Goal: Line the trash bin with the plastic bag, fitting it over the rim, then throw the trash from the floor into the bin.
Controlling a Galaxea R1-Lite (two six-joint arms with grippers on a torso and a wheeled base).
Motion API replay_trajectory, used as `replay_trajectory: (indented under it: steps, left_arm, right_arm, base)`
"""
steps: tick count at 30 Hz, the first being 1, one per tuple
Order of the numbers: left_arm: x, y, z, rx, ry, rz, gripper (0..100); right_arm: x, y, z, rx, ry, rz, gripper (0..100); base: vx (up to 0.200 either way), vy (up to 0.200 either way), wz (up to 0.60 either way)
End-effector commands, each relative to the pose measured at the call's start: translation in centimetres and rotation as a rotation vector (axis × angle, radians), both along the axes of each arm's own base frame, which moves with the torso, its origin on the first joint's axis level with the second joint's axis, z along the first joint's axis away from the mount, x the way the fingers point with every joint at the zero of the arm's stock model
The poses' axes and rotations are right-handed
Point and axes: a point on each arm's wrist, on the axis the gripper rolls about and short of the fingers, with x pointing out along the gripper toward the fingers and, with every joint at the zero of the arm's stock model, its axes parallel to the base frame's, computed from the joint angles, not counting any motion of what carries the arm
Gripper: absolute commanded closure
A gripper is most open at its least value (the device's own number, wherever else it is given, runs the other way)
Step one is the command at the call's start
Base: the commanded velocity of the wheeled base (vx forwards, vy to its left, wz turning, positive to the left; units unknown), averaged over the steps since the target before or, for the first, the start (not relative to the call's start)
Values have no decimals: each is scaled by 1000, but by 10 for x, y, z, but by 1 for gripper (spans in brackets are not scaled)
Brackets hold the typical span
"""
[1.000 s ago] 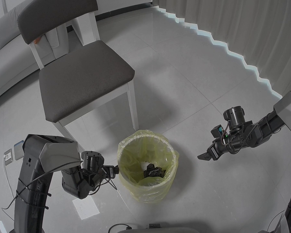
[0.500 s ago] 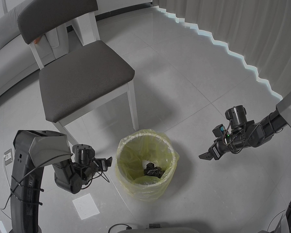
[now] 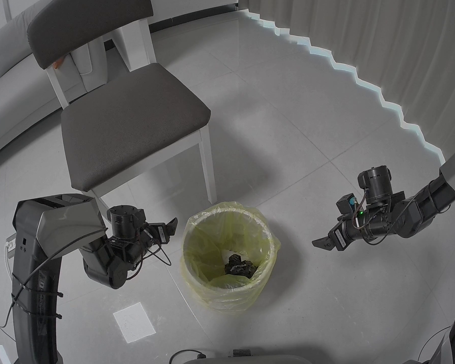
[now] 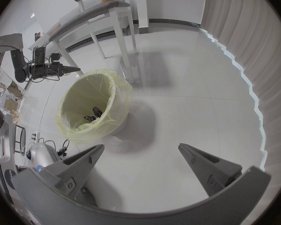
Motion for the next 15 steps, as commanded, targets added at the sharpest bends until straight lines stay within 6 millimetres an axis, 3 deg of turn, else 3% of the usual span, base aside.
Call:
replay_trajectory:
  steps: [1,15]
  left_arm:
    - [7,-11,-1,-6,-16,-27,0]
    - [8,-25,-3,-13,-15,-76,0]
  right_arm:
    - [-11,2,8,-1,-21,-7,0]
    - [-20,-2,5,-12,-4,-15,0]
  base:
    - [0,0,0]
    - [0,0,0]
